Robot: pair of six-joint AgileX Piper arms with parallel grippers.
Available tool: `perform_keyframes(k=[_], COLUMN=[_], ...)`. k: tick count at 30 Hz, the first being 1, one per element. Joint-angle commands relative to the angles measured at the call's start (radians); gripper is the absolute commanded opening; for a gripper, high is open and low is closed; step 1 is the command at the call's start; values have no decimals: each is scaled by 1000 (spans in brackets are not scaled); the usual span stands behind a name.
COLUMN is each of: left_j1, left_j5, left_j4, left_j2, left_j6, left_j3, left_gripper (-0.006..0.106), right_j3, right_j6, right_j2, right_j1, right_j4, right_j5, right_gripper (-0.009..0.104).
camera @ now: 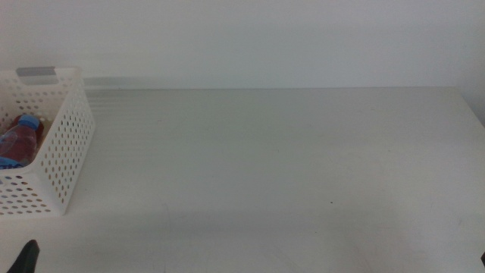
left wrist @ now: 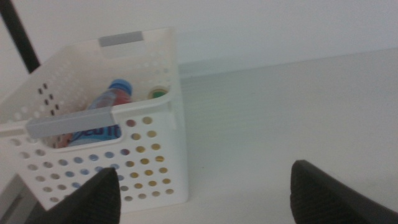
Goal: Use arms to grab the bottles and put them into the dustbin to the left of the table.
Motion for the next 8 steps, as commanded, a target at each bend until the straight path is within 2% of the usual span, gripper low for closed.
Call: perform_keyframes(k=[1, 8], left_j1=[18, 20], left_j5=[-70, -67], left_j4=[-19, -18], left_j2=[-18, -17], left_j6=[-3, -3], left_j3=[7, 6], left_gripper=[90, 90], right_j3=[-6, -6], right_j6=[-10, -10], right_j2=[-28, -27], right_j1=[-6, -6], right_j4=[15, 5], right_j5=[-61, -73], right_gripper=[63, 63])
